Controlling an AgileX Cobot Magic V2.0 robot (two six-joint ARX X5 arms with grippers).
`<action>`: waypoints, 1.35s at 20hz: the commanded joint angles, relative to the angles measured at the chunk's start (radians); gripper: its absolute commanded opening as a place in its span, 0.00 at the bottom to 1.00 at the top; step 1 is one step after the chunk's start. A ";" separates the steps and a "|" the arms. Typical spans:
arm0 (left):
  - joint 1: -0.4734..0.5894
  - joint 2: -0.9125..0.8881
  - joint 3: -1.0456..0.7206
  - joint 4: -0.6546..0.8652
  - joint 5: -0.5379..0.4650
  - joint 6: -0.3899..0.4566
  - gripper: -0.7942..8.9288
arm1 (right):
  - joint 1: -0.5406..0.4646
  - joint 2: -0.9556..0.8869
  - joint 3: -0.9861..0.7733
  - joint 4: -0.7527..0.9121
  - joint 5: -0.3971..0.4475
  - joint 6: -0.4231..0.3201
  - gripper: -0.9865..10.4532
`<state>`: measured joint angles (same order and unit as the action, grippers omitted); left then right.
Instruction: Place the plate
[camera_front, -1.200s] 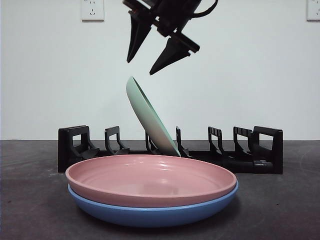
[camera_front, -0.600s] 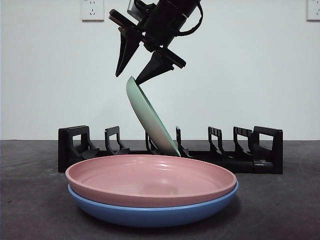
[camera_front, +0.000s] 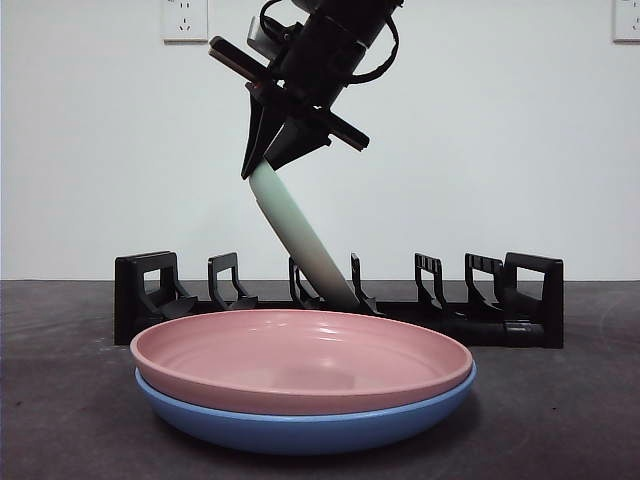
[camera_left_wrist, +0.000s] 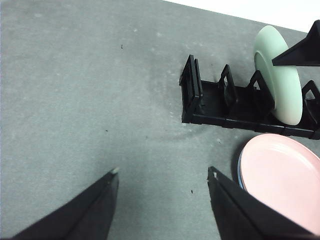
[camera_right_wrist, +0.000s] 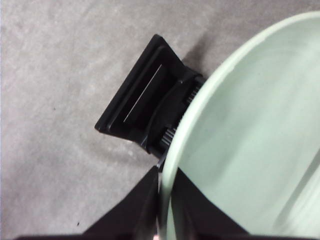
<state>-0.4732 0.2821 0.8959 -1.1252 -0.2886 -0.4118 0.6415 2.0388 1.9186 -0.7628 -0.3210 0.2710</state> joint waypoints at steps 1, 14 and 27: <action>-0.003 0.005 0.016 0.010 -0.005 -0.004 0.37 | 0.018 -0.006 0.040 -0.011 -0.049 0.003 0.10; -0.003 0.005 0.016 0.021 -0.005 -0.006 0.37 | 0.076 -0.234 0.197 -0.224 -0.071 -0.155 0.10; -0.003 0.005 0.016 0.052 -0.004 -0.028 0.37 | 0.366 -0.662 -0.285 0.002 0.296 -0.290 0.10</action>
<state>-0.4732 0.2821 0.8959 -1.0801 -0.2890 -0.4355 0.9958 1.3861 1.6375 -0.7826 -0.0296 -0.0025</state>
